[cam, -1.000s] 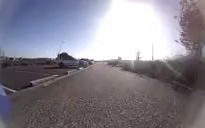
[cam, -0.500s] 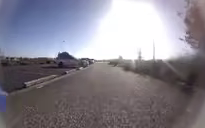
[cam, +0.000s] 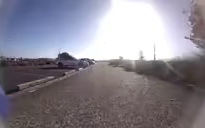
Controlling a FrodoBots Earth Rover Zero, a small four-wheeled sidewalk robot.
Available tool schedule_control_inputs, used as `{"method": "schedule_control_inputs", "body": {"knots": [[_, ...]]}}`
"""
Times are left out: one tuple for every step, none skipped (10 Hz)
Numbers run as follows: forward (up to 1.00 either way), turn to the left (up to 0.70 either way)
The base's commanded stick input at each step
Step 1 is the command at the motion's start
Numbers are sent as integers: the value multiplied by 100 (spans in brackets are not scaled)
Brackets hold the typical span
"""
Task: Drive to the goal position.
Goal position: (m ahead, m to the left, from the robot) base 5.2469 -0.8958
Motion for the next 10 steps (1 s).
{"method": "schedule_control_inputs", "body": {"knots": [[70, 0], [70, 0], [70, 0], [70, 0], [70, 0], [70, 0], [70, 0], [70, 0], [70, 0], [70, 0]]}}
